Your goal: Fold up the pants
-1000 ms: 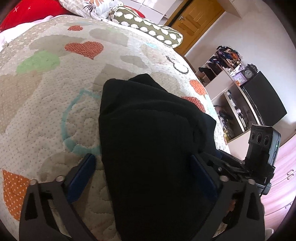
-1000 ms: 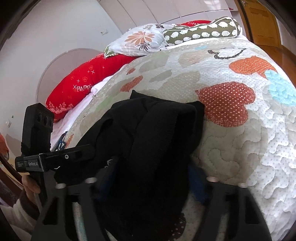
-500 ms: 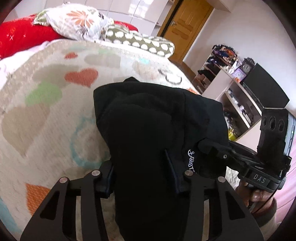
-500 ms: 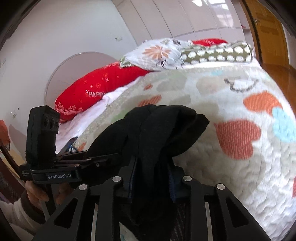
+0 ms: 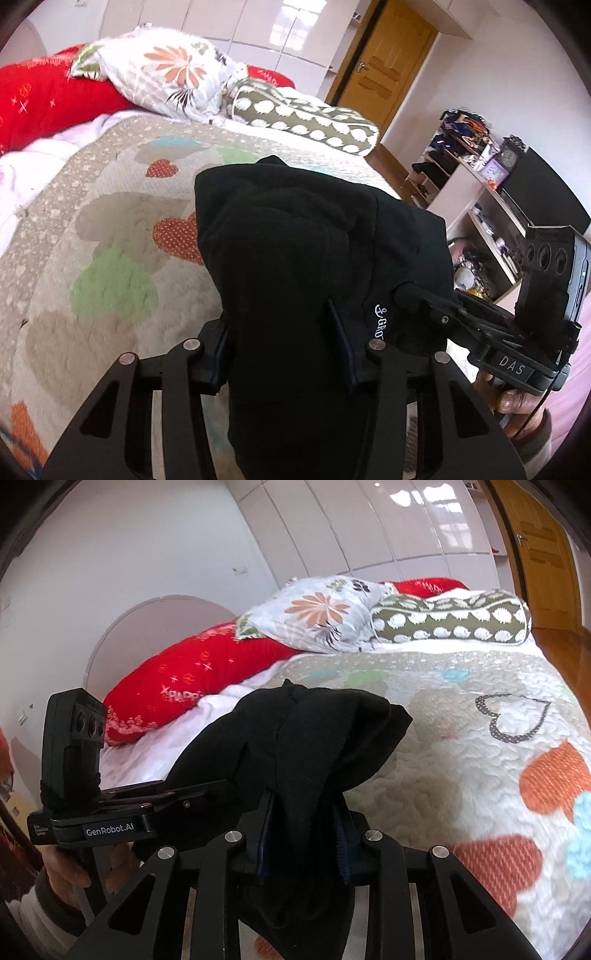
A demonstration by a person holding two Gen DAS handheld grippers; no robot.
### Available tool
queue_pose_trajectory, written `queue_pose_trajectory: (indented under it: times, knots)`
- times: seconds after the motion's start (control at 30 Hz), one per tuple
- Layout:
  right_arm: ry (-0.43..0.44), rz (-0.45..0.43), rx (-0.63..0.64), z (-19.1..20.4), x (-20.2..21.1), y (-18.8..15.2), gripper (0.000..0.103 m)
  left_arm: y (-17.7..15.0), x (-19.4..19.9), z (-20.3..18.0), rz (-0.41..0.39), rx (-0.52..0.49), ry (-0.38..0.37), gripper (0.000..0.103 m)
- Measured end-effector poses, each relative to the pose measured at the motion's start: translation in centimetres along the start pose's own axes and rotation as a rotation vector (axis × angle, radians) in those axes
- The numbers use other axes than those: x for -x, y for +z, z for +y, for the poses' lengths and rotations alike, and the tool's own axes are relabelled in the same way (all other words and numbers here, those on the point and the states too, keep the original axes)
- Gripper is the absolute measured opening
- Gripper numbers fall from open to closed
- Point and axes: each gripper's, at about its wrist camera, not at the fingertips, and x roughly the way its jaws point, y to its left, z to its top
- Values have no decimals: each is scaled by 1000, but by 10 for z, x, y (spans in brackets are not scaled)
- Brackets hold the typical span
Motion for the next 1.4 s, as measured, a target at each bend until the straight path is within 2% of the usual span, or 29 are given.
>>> queue_pose_trajectory:
  times: [0.13,0.17,0.2,0.27,0.33,0.4,0.53,0.63,0.73,0.87,1.0,1.17,1.23,1.4]
  knots:
    - [-31,71,-39,-27,-40,-3,29,-1,-39,23,82,38,31,45]
    - [-57,112,-51,-35,-52,-8,30,-3,-46,28,96,50,34,51]
    - [-89,146,-59,-42,-61,-15,37,-5,-48,34,95,68,25,58]
    - [-74,144,-80,-49,-59,-21,43,-9,-43,40,89,87,20,63]
    - [-69,130,-95,-50,-48,-21,47,-10,-32,36,73,62,61,63]
    - [-109,84,-73,-47,-29,-12,47,-9,-19,29,47,16,111,63]
    - [-89,9,-6,-30,-5,10,47,-7,-1,12,0,-48,172,64]
    - [-98,30,57,-16,-16,24,42,-7,-3,6,-9,-60,190,66]
    - [-101,67,78,-10,-44,27,33,-12,-18,2,13,-82,233,68]
    - [-120,122,65,-17,-75,19,32,-18,-31,3,14,-86,257,72]
    - [-124,140,28,-30,-92,11,30,-18,-40,3,2,-79,265,76]
    - [-112,132,19,-32,-85,12,30,-21,-39,-3,-7,-88,282,76]
    - [-112,121,14,-28,-73,13,36,-21,-35,-5,-6,-91,288,76]
    - [-122,90,42,-13,-40,9,36,-22,-17,-11,-30,-102,327,79]
